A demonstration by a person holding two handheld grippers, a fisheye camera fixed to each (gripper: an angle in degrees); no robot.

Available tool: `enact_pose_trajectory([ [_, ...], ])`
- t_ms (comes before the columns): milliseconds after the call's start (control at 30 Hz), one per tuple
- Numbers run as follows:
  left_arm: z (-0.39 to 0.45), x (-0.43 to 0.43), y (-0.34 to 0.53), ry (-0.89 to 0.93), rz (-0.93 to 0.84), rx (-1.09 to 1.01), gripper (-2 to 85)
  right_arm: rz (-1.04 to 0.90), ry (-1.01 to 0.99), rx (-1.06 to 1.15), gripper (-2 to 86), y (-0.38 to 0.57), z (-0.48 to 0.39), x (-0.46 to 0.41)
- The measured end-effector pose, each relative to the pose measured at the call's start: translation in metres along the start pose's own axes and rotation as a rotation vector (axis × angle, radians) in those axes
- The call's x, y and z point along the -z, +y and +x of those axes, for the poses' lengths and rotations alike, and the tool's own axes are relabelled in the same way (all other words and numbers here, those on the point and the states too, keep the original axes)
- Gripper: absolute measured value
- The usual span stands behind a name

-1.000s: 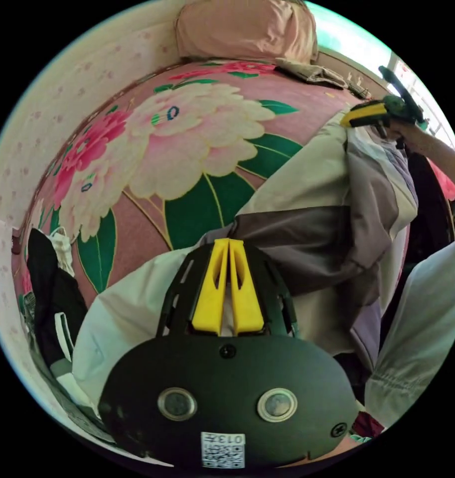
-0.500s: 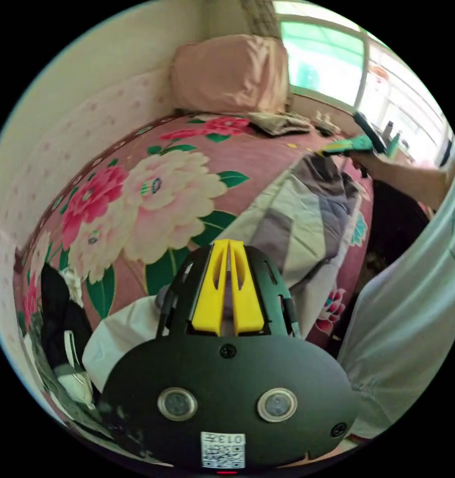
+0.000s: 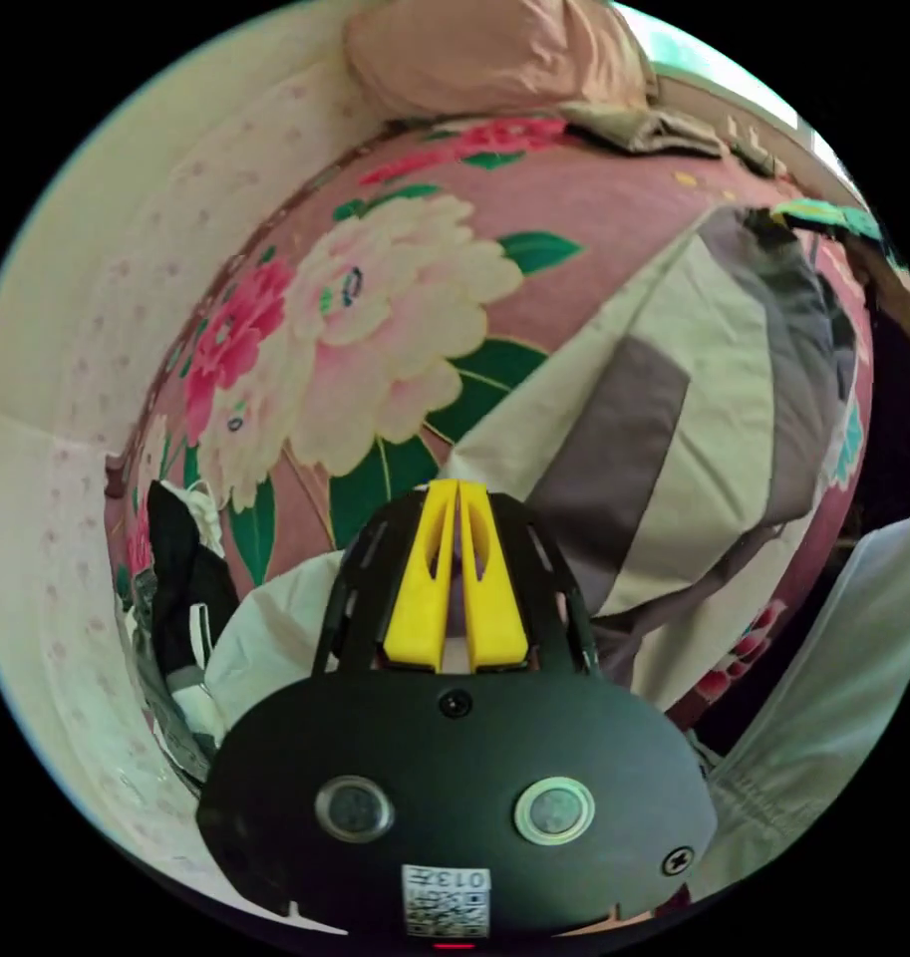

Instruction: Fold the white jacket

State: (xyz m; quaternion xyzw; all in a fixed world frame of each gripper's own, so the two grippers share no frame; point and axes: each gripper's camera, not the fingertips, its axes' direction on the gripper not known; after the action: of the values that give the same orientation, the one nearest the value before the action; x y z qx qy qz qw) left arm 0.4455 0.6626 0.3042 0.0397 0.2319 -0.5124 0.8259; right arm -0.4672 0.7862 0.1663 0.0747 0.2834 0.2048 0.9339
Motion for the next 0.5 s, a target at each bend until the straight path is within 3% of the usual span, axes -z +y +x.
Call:
enact_pose_trajectory([
  [100,0.015,0.055,0.013,-0.025,0.163,0.018,-0.3,0.102,0.013,0.071,-0.1,0.013,-0.024,0.042],
  [200,0.068,0.072,0.011,0.013,0.24,-0.108,-0.3,0.135,0.005,0.124,-0.1,0.028,-0.053,0.042],
  [333,0.117,0.013,0.005,-0.047,0.05,-0.155,-0.3,-0.082,-0.016,0.152,-0.1,0.043,-0.067,-0.032],
  [500,0.094,-0.012,0.017,0.024,0.037,-0.076,-0.2,-0.063,-0.088,0.172,0.0,0.054,-0.06,-0.066],
])
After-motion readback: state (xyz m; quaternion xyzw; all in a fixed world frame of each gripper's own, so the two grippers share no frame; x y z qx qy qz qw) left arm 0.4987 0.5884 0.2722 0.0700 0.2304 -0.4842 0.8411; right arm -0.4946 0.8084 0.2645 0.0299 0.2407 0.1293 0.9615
